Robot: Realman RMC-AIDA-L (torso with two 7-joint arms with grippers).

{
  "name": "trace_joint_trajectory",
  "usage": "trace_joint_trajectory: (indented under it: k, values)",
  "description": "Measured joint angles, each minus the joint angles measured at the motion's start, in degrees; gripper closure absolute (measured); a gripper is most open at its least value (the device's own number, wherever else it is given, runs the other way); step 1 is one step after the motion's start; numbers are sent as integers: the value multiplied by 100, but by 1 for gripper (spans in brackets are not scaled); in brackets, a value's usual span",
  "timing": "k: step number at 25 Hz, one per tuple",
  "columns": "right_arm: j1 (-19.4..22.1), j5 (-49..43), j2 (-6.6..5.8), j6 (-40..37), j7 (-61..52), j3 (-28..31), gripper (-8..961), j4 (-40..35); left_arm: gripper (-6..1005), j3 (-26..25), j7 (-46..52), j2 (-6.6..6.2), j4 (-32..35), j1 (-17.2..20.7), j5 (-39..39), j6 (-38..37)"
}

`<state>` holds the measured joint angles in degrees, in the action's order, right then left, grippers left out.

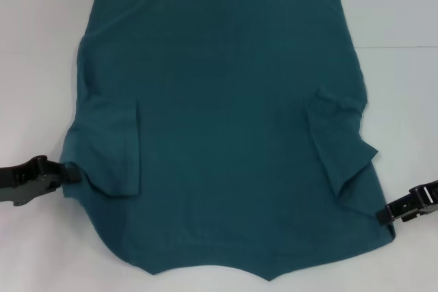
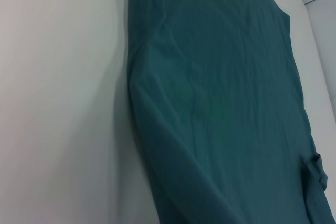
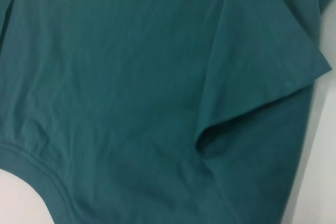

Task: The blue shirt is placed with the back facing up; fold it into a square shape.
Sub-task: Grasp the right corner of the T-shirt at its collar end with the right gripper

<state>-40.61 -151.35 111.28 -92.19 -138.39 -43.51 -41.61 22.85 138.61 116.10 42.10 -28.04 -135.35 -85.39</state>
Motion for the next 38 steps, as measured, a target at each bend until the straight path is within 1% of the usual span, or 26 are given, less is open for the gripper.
trace_joint_trajectory:
  k: [7,14,24,29,34,38]
  values:
    - [-10,0,63,94,14,-128,302,22,982,0,0,0,0,9,0,29]
    - [-17,1,91,175,24,-216,302,21,983,0,0,10,0,9,0,33]
    - [-65,1,178,323,26,-362,303,120,983,0,0,9,0,9,0,31]
    - [-129,21,252,349,30,-387,303,164,982,0,0,12,0,17,0,33]
    - [-235,50,357,417,56,-379,303,211,982,0,0,15,0,15,0,36]
    - [-306,95,384,431,61,-345,303,221,983,0,0,17,0,17,0,39]
